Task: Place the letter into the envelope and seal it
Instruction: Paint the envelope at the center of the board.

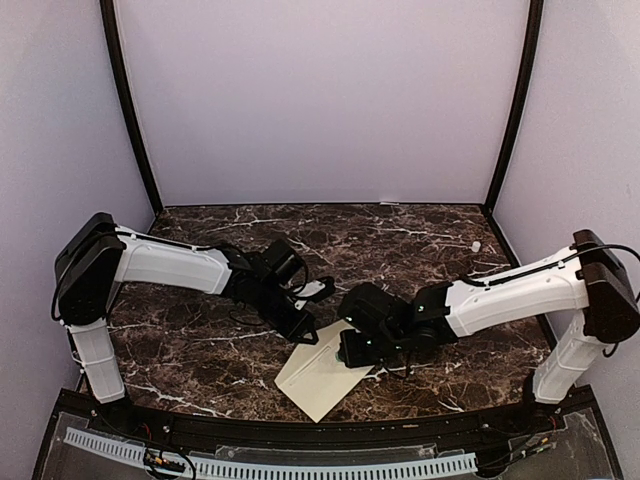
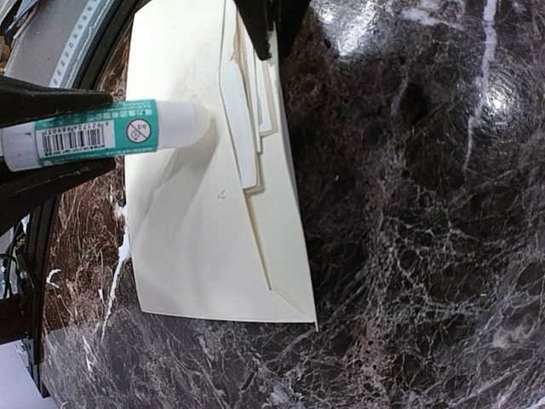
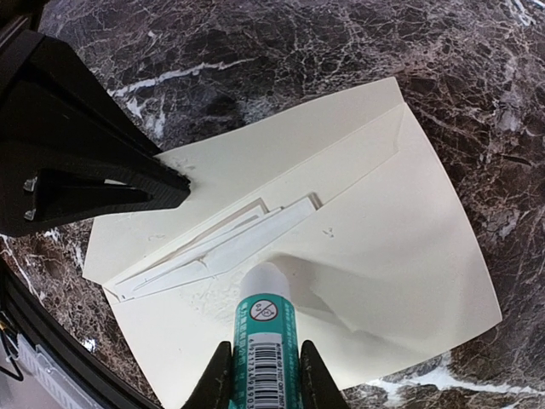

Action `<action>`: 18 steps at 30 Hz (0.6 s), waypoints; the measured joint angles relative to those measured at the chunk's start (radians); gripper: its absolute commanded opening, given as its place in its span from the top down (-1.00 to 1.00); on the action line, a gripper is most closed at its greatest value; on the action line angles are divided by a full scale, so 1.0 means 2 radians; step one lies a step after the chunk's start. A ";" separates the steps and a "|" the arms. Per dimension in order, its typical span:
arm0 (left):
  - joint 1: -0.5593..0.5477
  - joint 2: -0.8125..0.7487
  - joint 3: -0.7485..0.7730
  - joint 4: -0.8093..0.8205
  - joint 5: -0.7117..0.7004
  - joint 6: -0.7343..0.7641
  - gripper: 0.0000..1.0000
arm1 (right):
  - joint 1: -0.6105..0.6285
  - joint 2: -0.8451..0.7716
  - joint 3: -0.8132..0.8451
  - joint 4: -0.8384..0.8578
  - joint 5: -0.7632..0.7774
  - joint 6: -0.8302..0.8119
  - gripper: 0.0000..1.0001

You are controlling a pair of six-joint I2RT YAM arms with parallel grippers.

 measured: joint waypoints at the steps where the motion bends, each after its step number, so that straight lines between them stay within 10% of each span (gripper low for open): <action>1: 0.000 0.000 0.000 0.000 0.000 0.000 1.00 | -0.001 0.001 0.000 0.000 0.001 0.000 0.94; 18: -0.002 0.003 0.000 -0.003 -0.001 0.000 1.00 | -0.001 0.029 0.018 -0.012 -0.004 -0.006 0.97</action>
